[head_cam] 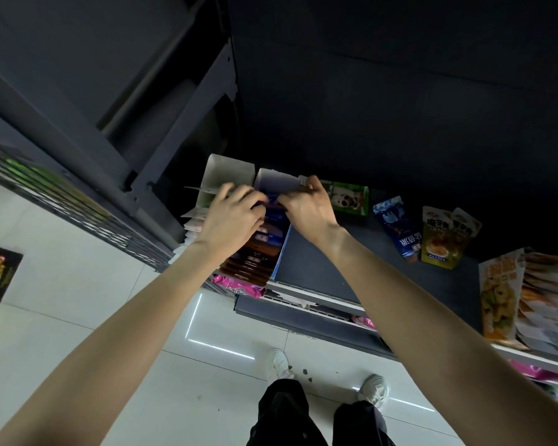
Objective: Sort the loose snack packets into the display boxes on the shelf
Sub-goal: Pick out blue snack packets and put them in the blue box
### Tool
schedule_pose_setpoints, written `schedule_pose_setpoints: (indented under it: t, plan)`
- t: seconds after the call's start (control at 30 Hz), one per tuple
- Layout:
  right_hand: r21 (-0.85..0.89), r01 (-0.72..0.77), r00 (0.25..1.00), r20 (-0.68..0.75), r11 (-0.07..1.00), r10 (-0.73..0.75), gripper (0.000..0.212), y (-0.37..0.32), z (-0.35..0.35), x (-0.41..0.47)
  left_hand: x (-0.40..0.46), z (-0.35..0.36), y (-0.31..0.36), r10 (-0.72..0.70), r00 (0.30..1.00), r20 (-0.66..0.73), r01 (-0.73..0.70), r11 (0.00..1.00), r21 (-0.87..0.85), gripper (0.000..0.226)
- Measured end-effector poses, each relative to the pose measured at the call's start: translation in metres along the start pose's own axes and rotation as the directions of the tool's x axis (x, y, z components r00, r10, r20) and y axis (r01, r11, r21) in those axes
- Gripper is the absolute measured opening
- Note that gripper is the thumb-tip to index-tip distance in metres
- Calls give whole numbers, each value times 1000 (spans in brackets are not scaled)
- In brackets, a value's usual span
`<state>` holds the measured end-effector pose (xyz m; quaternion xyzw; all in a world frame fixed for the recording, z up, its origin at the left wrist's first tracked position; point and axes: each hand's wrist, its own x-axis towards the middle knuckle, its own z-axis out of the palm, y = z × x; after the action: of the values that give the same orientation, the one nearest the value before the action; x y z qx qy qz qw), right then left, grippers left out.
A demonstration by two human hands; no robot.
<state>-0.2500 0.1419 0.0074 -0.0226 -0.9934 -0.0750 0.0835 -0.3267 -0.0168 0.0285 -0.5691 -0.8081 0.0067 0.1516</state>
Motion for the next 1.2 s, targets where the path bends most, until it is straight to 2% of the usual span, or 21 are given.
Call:
schedule_pose_setpoints:
  t: [0.1,0.2,0.3,0.33,0.4,0.47,0.53,0.6,0.67,0.73,0.8,0.87,0.97,1.03,1.1,1.13,1.2]
  plan:
    - [157,-41,998,-38,987,48,24,4,4,-9,9,-2,0,-81,996,-32,79,995,-68,10]
    - [490,-106,991,-16,865,131,47,13,-4,-36,3,-13,10,-134,991,-4,131,974,-187,13]
    - [605,-175,958,-76,777,276,44,34,-6,-96,-4,-32,38,-174,983,-61,146,937,-317,16]
    - [622,-236,938,-54,746,342,41,45,-3,-119,-4,-36,51,-172,980,-100,126,925,-358,16]
    - [601,-420,882,93,680,463,39,70,8,-156,3,-36,82,-139,982,-128,73,904,-422,18]
    - [476,-597,799,287,645,528,45,100,29,-178,15,-25,119,-103,991,-90,45,868,-495,20]
    - [287,-656,736,446,698,509,58,124,51,-185,27,-6,155,-109,994,-15,83,829,-553,22]
    - [95,-620,678,565,779,470,68,139,68,-188,39,13,185,-174,969,178,245,788,-565,29]
    - [-11,-556,647,622,831,441,68,143,78,-193,49,32,205,-240,901,362,411,740,-533,42]
    - [8,-505,683,615,863,394,61,138,78,-202,56,45,218,-269,862,429,474,727,-496,53]
    - [79,-388,764,584,918,272,55,128,74,-214,63,55,225,-243,883,402,429,764,-482,60]
    - [152,-276,810,568,949,144,49,119,72,-230,67,63,228,-173,912,372,342,821,-458,64]
    - [239,-270,830,548,933,100,43,115,72,-242,71,76,229,-89,895,438,275,881,-384,72]
    - [307,-333,845,517,892,138,38,115,74,-245,74,86,228,-87,847,524,302,890,-341,82]
    - [400,-477,846,452,783,284,33,113,73,-244,80,94,228,-63,809,584,290,907,-305,92]
    - [452,-568,816,419,687,399,31,112,73,-243,85,96,227,-48,793,607,281,913,-295,97]
    - [525,-712,693,420,466,586,32,110,68,-239,96,94,224,-31,766,642,270,922,-277,100]
